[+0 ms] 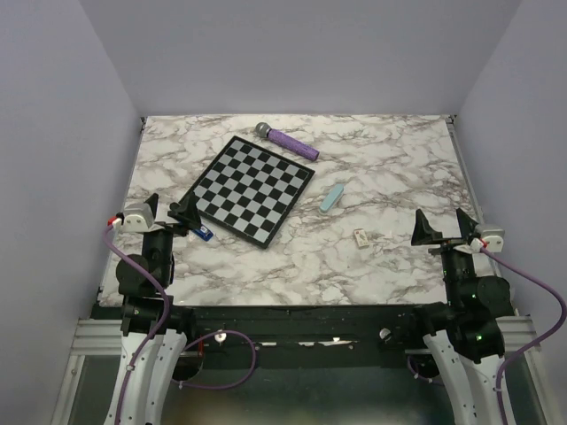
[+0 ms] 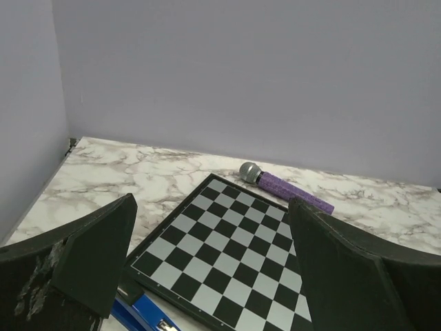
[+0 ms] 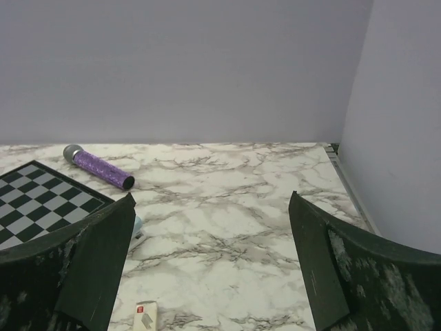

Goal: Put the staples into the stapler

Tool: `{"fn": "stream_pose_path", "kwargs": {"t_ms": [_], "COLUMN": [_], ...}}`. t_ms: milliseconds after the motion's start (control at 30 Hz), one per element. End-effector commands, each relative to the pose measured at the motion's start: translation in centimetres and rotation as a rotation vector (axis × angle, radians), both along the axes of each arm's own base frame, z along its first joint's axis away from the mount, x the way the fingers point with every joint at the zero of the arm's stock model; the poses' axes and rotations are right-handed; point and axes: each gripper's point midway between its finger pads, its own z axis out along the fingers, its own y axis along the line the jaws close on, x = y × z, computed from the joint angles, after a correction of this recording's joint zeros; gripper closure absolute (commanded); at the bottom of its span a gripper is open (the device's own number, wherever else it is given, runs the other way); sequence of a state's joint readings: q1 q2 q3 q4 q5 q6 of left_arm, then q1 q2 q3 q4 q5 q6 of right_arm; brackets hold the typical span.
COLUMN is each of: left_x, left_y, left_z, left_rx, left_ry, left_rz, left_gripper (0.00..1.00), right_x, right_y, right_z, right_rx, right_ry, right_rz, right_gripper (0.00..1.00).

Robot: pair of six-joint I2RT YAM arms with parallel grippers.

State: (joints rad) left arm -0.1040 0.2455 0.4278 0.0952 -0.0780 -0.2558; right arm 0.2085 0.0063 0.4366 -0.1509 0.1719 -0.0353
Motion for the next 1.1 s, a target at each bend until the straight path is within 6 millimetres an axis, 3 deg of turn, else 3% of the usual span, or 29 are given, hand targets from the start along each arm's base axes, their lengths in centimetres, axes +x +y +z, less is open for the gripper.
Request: {"fn": "stream_pose_path", "kwargs": {"t_ms": [0,233,300,333,400,433,500,533,600,633,700,733,767,833,867,1033,1067], "left_x": [0.0,0.7,1.6,1.8,2.9,3.0,4.0,4.1,4.8,5.0,5.1,5.2,5.1,4.9,4.9,3.8,3.9], "left_y": [0.1,-0.9,-1.8,-2.0,-3.2,-4.0,-5.0,-5.9,-6.9,-7.7,-10.2,-11.3,-13.4,-15.5,-17.0,-23.5,-24.3], "left_z": [0.5,0.3,-1.2,-0.4,-2.2,-1.7,-3.6,-3.5,-5.5,-5.2,-7.6,-7.3,-8.9,-9.4,-10.8,-12.8,-14.5], "left_rx": [-0.021,-0.085,-0.092,-0.118,-0.125,-0.131,-0.172,-0.179,-0.201,-0.2,-0.177,-0.164,-0.129,-0.128,-0.117,-0.034,-0.009], "left_ry": [-0.026,0.025,0.122,0.132,0.248,0.265,0.378,0.4,0.506,0.524,0.642,0.655,0.721,0.784,0.839,0.916,0.965], "left_rz": [0.002,-0.053,-0.092,-0.101,-0.154,-0.198,-0.229,-0.262,-0.282,-0.304,-0.347,-0.36,-0.391,-0.429,-0.456,-0.562,-0.562], "left_gripper": [0.01,0.01,0.01,0.01,0.01,0.01,0.01,0.01,0.01,0.01,0.01,0.01,0.01,0.01,0.01,0.01,0.01], "right_x": [-5.8,-5.8,-5.8,-5.8,-5.8,-5.8,-5.9,-5.8,-5.9,-5.8,-5.7,-5.7,-5.7,-5.6,-5.7,-5.6,-5.7], "right_y": [-0.9,-0.5,-0.5,-0.4,-0.4,-0.4,-0.3,-0.3,-0.3,-0.3,-0.2,-0.2,-0.2,-0.2,-0.2,-0.3,-0.3], "right_z": [4.5,4.4,4.3,4.3,4.3,4.2,4.3,4.2,4.2,4.2,4.1,4.1,4.0,4.0,4.0,3.9,3.9], "right_rx": [0.03,0.033,0.035,0.035,0.038,0.038,0.04,0.039,0.041,0.04,0.039,0.039,0.039,0.038,0.037,0.036,0.037], "right_ry": [-0.266,-0.267,-0.264,-0.264,-0.264,-0.262,-0.264,-0.261,-0.259,-0.256,-0.253,-0.255,-0.253,-0.252,-0.253,-0.245,-0.247], "right_rz": [0.017,0.038,0.039,0.042,0.047,0.047,0.051,0.054,0.056,0.055,0.056,0.058,0.058,0.056,0.057,0.049,0.049], "right_gripper": [0.0,0.0,0.0,0.0,0.0,0.0,0.0,0.0,0.0,0.0,0.0,0.0,0.0,0.0,0.0,0.0,0.0]}}
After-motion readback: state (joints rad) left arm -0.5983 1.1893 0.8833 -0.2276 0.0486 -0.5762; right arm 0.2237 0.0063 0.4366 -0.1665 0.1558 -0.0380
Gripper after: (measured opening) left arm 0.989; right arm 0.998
